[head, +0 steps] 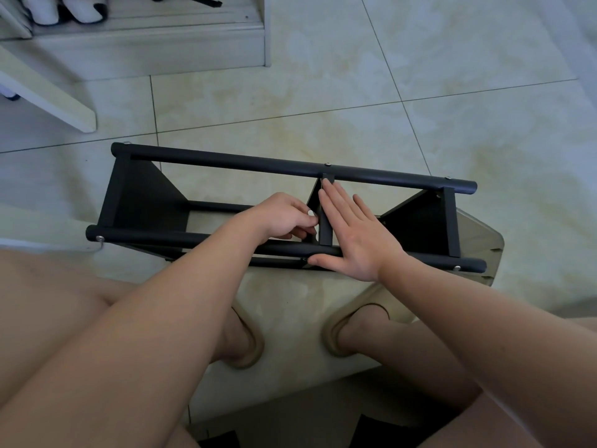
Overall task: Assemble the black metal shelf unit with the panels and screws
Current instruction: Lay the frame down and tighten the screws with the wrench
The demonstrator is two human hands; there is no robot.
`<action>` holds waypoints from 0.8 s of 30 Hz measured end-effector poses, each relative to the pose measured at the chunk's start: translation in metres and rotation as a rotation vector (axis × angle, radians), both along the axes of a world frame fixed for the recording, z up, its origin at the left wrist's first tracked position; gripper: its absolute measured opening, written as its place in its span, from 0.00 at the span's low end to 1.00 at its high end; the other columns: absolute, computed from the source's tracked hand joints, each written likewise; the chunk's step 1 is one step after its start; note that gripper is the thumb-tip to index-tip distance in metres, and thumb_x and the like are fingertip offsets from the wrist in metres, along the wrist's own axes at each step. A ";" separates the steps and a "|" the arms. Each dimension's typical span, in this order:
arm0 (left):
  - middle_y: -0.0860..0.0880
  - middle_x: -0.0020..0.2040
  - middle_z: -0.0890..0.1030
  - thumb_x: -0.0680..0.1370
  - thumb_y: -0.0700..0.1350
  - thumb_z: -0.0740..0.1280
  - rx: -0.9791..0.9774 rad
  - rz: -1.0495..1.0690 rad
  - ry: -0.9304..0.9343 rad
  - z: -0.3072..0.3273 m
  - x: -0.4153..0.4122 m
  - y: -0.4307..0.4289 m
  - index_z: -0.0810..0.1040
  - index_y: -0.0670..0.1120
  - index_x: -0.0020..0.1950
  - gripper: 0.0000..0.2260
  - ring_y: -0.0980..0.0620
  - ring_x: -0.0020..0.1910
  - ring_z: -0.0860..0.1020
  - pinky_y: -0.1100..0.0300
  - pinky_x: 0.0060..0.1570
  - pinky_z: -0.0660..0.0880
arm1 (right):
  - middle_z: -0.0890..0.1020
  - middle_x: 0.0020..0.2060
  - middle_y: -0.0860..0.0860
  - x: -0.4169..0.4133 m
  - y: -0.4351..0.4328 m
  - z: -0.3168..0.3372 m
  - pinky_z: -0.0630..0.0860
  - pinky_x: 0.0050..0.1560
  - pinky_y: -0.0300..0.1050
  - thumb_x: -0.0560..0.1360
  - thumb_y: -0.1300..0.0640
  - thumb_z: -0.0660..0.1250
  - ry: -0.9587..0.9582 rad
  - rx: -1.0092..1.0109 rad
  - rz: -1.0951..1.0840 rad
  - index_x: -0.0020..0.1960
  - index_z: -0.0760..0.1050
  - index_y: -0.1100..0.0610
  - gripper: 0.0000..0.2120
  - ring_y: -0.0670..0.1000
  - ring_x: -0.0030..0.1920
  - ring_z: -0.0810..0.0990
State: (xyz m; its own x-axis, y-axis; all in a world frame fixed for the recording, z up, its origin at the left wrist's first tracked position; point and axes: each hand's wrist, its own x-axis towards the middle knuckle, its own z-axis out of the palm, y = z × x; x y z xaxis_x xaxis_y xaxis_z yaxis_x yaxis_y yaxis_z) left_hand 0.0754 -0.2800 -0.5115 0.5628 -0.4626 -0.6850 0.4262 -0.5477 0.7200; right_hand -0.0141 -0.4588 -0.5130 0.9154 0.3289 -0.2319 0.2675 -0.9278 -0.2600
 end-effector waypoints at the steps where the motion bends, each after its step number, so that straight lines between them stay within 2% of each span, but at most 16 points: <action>1: 0.56 0.38 0.86 0.79 0.47 0.70 -0.001 0.006 0.002 0.000 0.000 0.000 0.81 0.50 0.44 0.05 0.60 0.36 0.82 0.60 0.45 0.73 | 0.37 0.81 0.51 0.000 0.000 0.000 0.44 0.81 0.55 0.74 0.25 0.53 0.000 -0.001 0.000 0.83 0.40 0.59 0.53 0.50 0.81 0.35; 6: 0.54 0.41 0.87 0.79 0.47 0.70 -0.021 0.059 0.036 0.002 0.002 0.002 0.79 0.49 0.47 0.04 0.59 0.37 0.82 0.60 0.46 0.75 | 0.36 0.81 0.50 0.000 0.000 0.000 0.44 0.81 0.55 0.74 0.25 0.52 0.002 -0.005 0.000 0.83 0.40 0.59 0.53 0.50 0.81 0.35; 12: 0.55 0.40 0.85 0.79 0.47 0.70 0.027 0.019 0.011 0.005 0.000 -0.002 0.81 0.51 0.44 0.04 0.56 0.41 0.81 0.60 0.45 0.72 | 0.36 0.81 0.50 0.001 0.000 0.001 0.44 0.81 0.55 0.74 0.25 0.53 0.013 0.000 -0.005 0.83 0.40 0.58 0.53 0.49 0.81 0.35; 16: 0.55 0.42 0.86 0.79 0.48 0.71 0.016 0.054 0.023 0.005 0.001 -0.001 0.81 0.50 0.48 0.02 0.57 0.41 0.81 0.60 0.46 0.73 | 0.36 0.81 0.50 0.001 0.000 0.000 0.45 0.81 0.55 0.74 0.25 0.53 0.013 0.006 -0.008 0.83 0.39 0.58 0.52 0.49 0.81 0.35; 20: 0.53 0.44 0.87 0.78 0.48 0.72 0.010 0.086 0.051 0.004 0.002 -0.001 0.80 0.48 0.54 0.07 0.58 0.40 0.81 0.59 0.48 0.74 | 0.36 0.81 0.50 0.000 0.000 0.000 0.46 0.81 0.56 0.74 0.25 0.54 0.007 0.007 -0.009 0.83 0.40 0.58 0.52 0.50 0.81 0.35; 24: 0.54 0.41 0.86 0.78 0.47 0.71 0.028 0.062 0.038 0.005 0.001 -0.002 0.82 0.49 0.50 0.03 0.58 0.39 0.80 0.60 0.46 0.73 | 0.36 0.81 0.49 0.000 0.000 0.000 0.46 0.81 0.56 0.74 0.25 0.54 0.004 0.014 -0.011 0.83 0.41 0.58 0.52 0.49 0.81 0.36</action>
